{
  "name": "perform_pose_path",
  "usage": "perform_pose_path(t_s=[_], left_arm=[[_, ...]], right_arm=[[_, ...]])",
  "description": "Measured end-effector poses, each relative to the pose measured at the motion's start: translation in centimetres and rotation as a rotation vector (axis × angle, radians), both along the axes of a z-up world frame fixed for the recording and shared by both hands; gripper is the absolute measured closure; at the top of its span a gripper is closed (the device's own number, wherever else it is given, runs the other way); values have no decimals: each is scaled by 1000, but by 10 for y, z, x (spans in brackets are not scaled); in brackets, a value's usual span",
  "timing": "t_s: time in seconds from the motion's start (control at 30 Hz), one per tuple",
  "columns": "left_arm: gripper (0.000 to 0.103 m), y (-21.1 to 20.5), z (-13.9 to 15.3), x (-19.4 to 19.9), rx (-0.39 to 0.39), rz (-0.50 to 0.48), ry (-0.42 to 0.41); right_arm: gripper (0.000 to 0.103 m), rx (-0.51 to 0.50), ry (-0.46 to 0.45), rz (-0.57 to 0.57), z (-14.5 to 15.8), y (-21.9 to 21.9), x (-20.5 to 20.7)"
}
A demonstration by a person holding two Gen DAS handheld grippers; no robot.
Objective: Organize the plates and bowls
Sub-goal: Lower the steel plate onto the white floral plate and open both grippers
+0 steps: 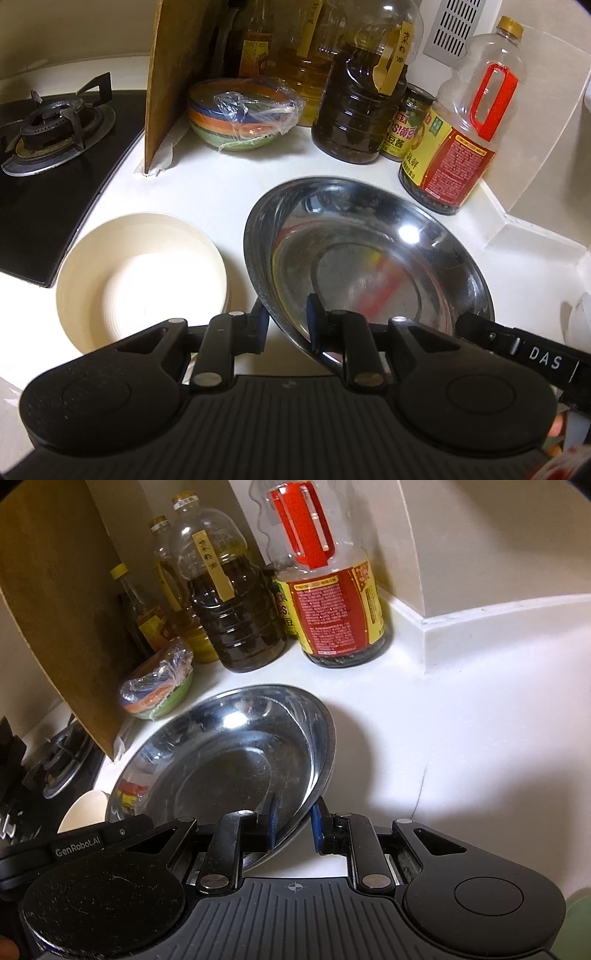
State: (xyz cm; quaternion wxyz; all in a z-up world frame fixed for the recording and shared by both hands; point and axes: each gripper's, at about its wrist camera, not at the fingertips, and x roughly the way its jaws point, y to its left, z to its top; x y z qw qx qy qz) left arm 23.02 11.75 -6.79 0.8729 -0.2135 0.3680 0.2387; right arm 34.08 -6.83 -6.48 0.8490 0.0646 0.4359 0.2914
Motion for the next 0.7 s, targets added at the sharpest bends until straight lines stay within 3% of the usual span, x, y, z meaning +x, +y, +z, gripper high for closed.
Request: perform_pose_path(t_s=[0.1,0.17,0.7], left_arm=[[83,0,0,2,22,3,5],[84,0,1,2,32,7,8],[84,-8,14,-20,47,-38,-12]], right_arm=[[76,-26,-12,24,1,4,1],[64,-22,-24,25,1,3,-1],[62,57,9,-13,13,-22,-23]])
